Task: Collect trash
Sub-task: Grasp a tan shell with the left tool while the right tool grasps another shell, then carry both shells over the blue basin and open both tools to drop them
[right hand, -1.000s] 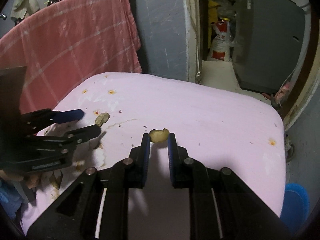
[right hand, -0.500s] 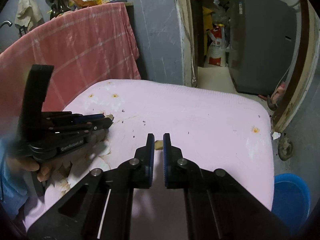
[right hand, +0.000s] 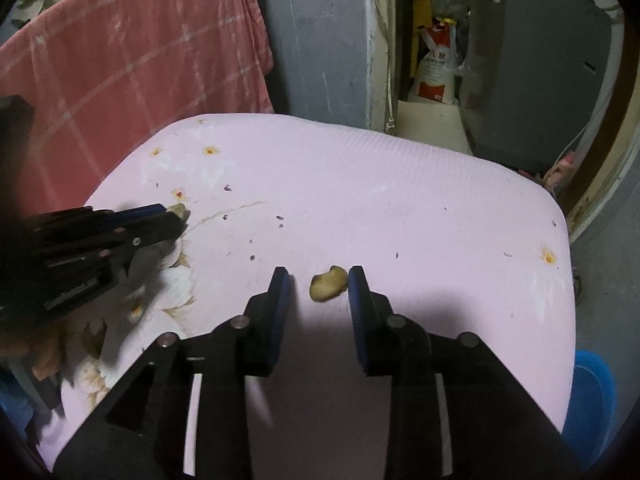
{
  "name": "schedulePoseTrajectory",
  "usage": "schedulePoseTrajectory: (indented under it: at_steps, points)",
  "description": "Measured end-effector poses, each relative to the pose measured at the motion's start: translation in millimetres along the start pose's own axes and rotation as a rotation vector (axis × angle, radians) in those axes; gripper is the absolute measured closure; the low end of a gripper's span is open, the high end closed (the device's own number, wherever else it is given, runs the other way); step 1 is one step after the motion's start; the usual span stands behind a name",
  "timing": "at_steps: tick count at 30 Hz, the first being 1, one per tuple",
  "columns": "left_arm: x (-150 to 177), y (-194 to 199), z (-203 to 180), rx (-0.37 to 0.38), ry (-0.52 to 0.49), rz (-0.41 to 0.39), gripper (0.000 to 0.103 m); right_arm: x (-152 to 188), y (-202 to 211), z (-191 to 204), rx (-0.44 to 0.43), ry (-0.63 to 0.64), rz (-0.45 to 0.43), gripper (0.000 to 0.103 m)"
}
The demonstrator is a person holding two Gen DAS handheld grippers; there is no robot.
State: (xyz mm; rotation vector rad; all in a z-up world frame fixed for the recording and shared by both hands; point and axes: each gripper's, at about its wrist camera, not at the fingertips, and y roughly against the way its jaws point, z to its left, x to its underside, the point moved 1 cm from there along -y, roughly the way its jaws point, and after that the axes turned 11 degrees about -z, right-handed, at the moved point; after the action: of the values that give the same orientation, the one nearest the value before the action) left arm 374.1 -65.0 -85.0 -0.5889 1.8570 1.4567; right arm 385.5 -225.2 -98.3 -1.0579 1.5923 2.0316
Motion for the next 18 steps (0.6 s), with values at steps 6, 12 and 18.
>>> schedulePoseTrajectory:
  at_steps: [6, 12, 18]
  points:
    - [2, 8, -2, 0.024, 0.033, -0.016, 0.091, 5, 7, 0, 0.009, 0.005, -0.010, 0.086]
    - [1, 30, -17, 0.059, 0.047, -0.077, 0.091, 8, 41, -6, 0.004, -0.027, -0.132, 0.086]
    - [-10, 63, -48, 0.124, 0.038, -0.215, 0.091, 9, 109, -14, 0.052, -0.051, -0.364, 0.086]
